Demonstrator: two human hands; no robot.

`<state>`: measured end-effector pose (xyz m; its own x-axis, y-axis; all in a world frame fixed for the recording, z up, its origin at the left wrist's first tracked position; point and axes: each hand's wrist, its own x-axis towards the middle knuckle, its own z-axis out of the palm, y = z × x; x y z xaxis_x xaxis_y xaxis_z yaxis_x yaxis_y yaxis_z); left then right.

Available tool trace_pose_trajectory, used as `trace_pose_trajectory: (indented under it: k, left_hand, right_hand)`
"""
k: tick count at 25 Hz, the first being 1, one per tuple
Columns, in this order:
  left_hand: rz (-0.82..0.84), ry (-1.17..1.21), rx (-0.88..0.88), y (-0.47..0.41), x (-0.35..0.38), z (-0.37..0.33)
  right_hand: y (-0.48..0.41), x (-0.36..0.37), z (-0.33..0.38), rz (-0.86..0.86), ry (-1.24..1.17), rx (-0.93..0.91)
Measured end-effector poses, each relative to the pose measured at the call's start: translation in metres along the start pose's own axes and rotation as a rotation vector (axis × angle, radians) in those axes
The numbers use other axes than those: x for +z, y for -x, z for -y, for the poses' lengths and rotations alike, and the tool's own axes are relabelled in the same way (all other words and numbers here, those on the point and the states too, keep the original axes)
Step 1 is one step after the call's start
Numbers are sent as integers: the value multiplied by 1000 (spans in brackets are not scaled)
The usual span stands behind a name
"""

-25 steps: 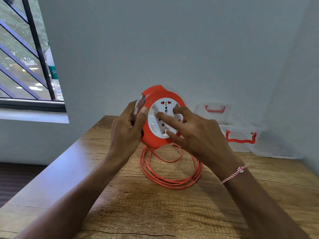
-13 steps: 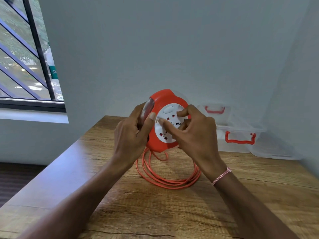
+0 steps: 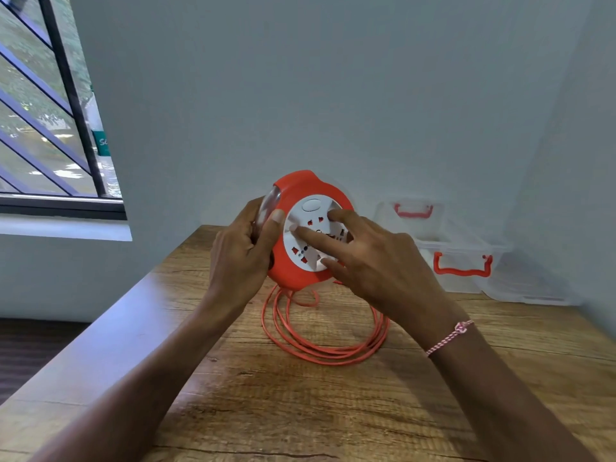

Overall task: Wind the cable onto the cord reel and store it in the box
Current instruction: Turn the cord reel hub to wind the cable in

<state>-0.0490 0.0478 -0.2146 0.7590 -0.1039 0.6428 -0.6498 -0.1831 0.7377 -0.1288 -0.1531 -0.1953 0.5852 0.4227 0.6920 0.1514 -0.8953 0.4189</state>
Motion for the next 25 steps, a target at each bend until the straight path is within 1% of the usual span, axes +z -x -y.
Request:
trace_pose_trajectory:
  k: [2, 5, 8, 10, 12, 14, 15, 16, 17, 18, 20, 22, 23, 25]
  left_hand:
    - [13, 0, 3, 1, 1, -1]
    - [-8, 0, 37, 2, 3, -2]
    - [-54, -25, 74, 3, 6, -3]
    - [-96, -85, 103, 6, 8, -3]
    - [-117, -147, 147, 8, 10, -2]
    - [-113, -161, 173, 8, 12, 0]
    - [-109, -158, 176, 9, 13, 0]
    - [-106, -156, 176, 9, 14, 1]
    - [-104, -154, 172, 9, 15, 1]
    - [-99, -148, 164, 8, 15, 2]
    - [-82, -119, 132, 6, 13, 2]
    - [-75, -104, 104, 5, 11, 3]
    - [-76, -103, 91, 4, 9, 3]
    - [-73, -74, 61, 2, 6, 2]
  right_hand:
    - [0, 1, 2, -57, 24, 13]
    - [-4, -3, 5, -155, -41, 56]
    - [-8, -6, 14, -175, -162, 198]
    - [-12, -6, 23, -167, -273, 340]
    - [-19, -7, 31, -179, -447, 552]
    - [-25, -6, 33, -161, -691, 804]
    - [-26, -6, 32, -139, -858, 916]
    - [-26, -6, 31, -117, -1025, 1002]
    - [-26, -7, 30, -104, -1101, 1040]
    - [-24, -7, 27, -104, -1052, 1015]
    - [-18, -5, 20, -144, -754, 845]
    - [-12, -5, 11, -197, -517, 586]
    - [-9, -6, 6, -190, -422, 446]
    - [-5, -7, 0, -116, -234, 210]
